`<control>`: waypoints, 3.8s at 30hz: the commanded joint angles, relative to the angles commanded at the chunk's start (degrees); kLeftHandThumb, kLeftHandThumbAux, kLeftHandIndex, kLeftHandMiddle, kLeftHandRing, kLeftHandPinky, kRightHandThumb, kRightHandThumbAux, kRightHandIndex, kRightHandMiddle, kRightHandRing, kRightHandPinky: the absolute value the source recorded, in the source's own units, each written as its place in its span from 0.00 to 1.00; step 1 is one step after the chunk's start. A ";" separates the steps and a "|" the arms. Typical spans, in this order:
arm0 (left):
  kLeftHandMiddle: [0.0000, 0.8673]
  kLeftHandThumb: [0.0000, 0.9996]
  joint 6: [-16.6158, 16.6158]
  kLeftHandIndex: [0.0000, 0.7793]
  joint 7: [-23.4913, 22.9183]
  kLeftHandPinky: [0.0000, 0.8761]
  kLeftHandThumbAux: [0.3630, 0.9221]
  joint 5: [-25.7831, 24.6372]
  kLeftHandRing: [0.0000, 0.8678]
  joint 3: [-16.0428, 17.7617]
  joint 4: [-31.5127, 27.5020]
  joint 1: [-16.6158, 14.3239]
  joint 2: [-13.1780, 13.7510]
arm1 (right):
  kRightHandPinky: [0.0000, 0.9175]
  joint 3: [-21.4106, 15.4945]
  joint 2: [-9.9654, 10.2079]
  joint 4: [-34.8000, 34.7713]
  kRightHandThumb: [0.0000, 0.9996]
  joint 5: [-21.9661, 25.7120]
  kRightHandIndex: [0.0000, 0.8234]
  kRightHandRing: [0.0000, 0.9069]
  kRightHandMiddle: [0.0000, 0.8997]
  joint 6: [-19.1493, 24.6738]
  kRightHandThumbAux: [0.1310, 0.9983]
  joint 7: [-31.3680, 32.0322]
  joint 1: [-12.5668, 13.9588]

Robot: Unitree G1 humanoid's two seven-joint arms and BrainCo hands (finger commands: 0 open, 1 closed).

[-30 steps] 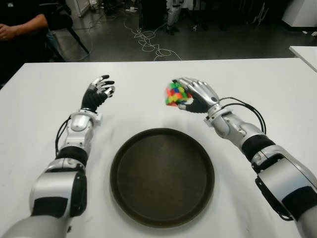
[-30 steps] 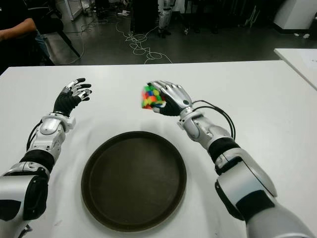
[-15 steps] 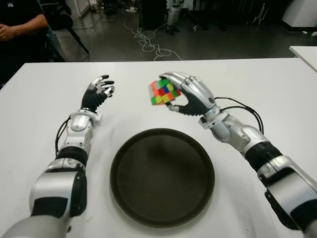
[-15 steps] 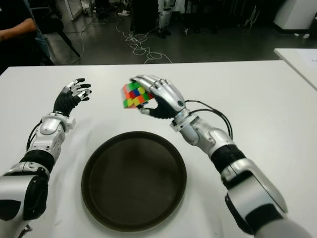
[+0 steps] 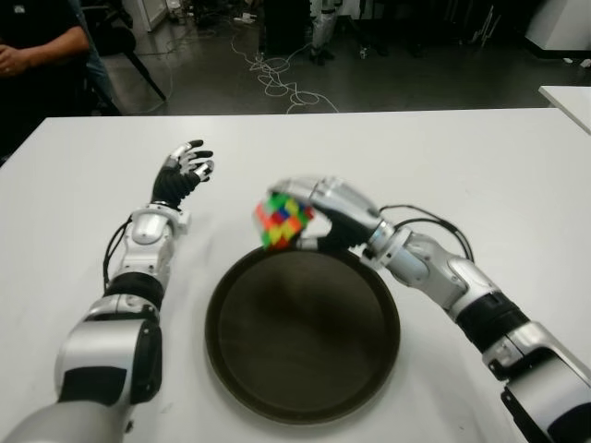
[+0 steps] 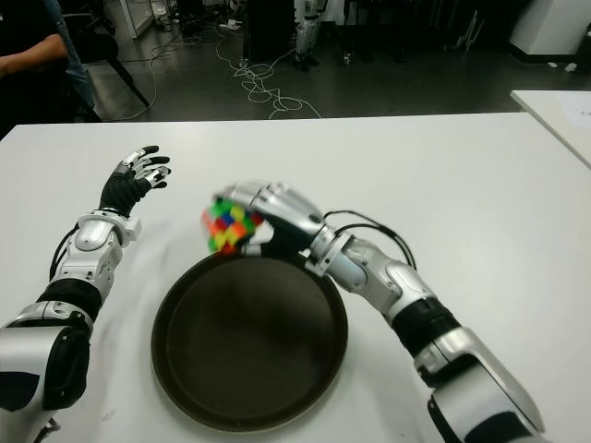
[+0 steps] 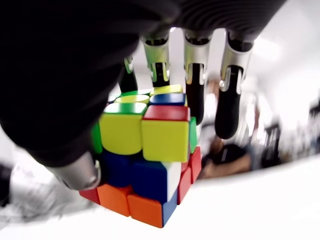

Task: Pick up the Rubik's Cube and put it in the plate

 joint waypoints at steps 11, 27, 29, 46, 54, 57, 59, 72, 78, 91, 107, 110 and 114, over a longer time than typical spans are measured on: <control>0.29 0.17 0.20 0.22 0.54 0.30 0.58 0.06 0.28 -0.11 -0.03 0.02 -0.11 | 0.47 -1.48 -4.52 -7.29 0.82 11.93 0.45 0.50 0.54 5.58 0.66 23.69 -0.87; 0.29 0.18 -0.06 0.23 0.43 0.30 0.57 0.02 0.28 -0.17 -0.64 0.23 -0.33 | 0.59 -2.11 -6.57 -10.51 0.82 15.42 0.46 0.61 0.55 13.44 0.66 41.28 -2.86; 0.29 0.18 -0.09 0.22 0.47 0.30 0.57 0.00 0.28 -0.15 -0.66 0.19 -0.36 | 0.60 -2.13 -6.89 -10.71 0.82 14.91 0.46 0.62 0.55 13.60 0.65 41.97 -3.05; 0.30 0.19 -0.21 0.22 0.44 0.30 0.58 -0.35 0.29 0.05 -0.86 0.23 -0.50 | 0.66 -3.56 -7.94 -10.94 0.83 17.65 0.47 0.67 0.58 12.93 0.65 47.67 -3.97; 0.30 0.17 0.09 0.22 0.11 0.31 0.57 -0.47 0.29 0.06 -1.05 0.28 -0.42 | 0.62 -4.53 -6.79 -9.58 0.82 19.48 0.47 0.64 0.56 12.28 0.65 47.19 -3.50; 0.30 0.17 -0.01 0.22 0.01 0.32 0.57 -0.43 0.29 -0.03 -1.11 0.33 -0.39 | 0.62 -4.92 -6.25 -9.39 0.82 19.91 0.47 0.64 0.56 12.56 0.65 46.64 -3.12; 0.30 0.17 -0.09 0.22 -0.03 0.32 0.56 -0.40 0.29 -0.08 -1.15 0.36 -0.38 | 0.62 -5.18 -5.94 -9.38 0.82 20.09 0.47 0.63 0.56 12.79 0.65 46.46 -2.88; 0.29 0.17 -0.57 0.22 -0.12 0.30 0.56 -0.39 0.28 -0.12 -1.22 0.54 -0.42 | 0.53 -7.09 -3.24 -8.40 0.82 22.10 0.45 0.54 0.56 12.16 0.66 43.12 -0.72; 0.30 0.17 -0.43 0.22 0.04 0.28 0.55 -0.25 0.28 -0.23 -1.21 0.58 -0.42 | 0.45 -7.61 -2.52 -7.13 0.70 23.29 0.47 0.43 0.44 11.17 0.70 43.00 -0.45; 0.30 0.18 -0.28 0.22 0.45 0.31 0.56 -0.21 0.29 -0.36 -1.43 0.62 -0.48 | 0.37 -8.41 -1.28 -4.81 0.67 26.35 0.48 0.33 0.33 10.11 0.70 44.29 -0.48; 0.30 0.16 -0.65 0.22 0.69 0.30 0.55 -0.15 0.29 -0.45 -1.89 0.88 -0.53 | 0.34 -8.57 -0.97 -3.87 0.67 28.92 0.48 0.31 0.32 11.26 0.70 46.54 -0.74; 0.29 0.16 -0.56 0.22 0.87 0.30 0.54 -0.04 0.28 -0.57 -1.86 0.86 -0.49 | 0.34 -8.69 -0.86 -3.74 0.67 29.03 0.48 0.31 0.32 11.06 0.70 46.65 -0.74; 0.30 0.16 -0.16 0.22 1.17 0.31 0.56 0.04 0.29 -0.68 -1.79 0.79 -0.43 | 0.33 -8.98 -0.58 -3.44 0.67 29.22 0.48 0.31 0.32 10.70 0.70 46.44 -0.70</control>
